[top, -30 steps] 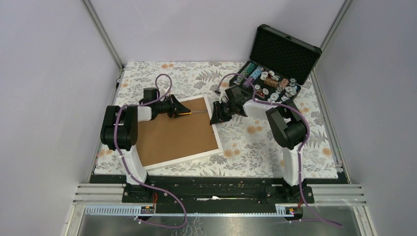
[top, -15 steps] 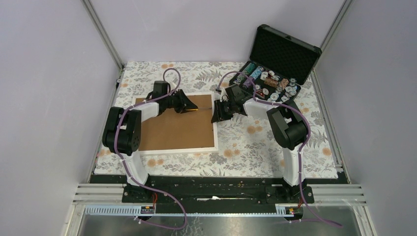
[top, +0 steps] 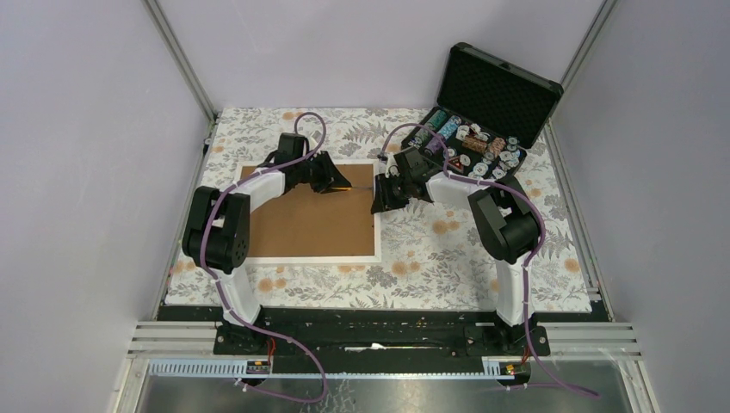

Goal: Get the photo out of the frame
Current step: Release the photo frame item from the photo frame.

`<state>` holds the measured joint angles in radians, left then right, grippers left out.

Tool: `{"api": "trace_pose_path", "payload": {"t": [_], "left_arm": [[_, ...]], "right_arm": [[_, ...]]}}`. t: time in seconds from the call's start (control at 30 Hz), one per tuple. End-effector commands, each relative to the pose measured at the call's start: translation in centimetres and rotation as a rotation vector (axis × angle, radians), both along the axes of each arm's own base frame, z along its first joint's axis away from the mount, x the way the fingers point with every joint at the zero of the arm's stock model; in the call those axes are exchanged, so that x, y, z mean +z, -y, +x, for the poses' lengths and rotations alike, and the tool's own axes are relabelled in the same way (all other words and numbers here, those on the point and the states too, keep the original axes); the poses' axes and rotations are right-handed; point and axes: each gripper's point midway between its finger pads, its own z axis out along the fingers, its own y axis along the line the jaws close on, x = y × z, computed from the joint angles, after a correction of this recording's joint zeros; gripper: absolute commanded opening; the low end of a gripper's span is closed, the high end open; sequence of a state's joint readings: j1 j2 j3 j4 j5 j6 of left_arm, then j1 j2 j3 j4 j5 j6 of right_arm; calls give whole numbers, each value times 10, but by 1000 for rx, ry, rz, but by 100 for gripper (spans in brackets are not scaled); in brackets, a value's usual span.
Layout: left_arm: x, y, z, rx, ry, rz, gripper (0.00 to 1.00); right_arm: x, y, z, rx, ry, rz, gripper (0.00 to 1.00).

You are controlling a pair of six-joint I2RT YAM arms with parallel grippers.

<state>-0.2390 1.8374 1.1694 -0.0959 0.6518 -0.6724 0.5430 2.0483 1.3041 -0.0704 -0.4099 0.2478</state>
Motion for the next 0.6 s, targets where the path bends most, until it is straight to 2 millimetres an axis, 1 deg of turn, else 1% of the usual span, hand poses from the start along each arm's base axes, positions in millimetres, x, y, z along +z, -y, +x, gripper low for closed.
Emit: {"api": "trace_pose_path", "payload": {"t": [0.0,0.1,0.17,0.23,0.3,0.4,0.5,0.57], "left_arm": [[47,43,-13,-169,131,-100,0],[43,39,-15,-164,122,-88,0],[41,37,-15,-164,120,-89,0],[39,36,-15,-162,115,-86,0],[38,34,-14,-153,111,-85,0],[35,33,-11,-145,100,-78,0],[31,30,-10,-138,82,-75,0],[28,29,-10,-136,77,-73,0]], "right_arm": [[-12,5,-19,79,-11,-58,44],[15,9,-8,70,40,-16,52],[30,11,-3,67,73,1,57],[41,10,4,64,98,24,57],[50,9,18,36,113,50,57],[52,16,35,-10,92,83,58],[51,23,43,-52,77,88,60],[51,32,50,-97,82,72,62]]}}
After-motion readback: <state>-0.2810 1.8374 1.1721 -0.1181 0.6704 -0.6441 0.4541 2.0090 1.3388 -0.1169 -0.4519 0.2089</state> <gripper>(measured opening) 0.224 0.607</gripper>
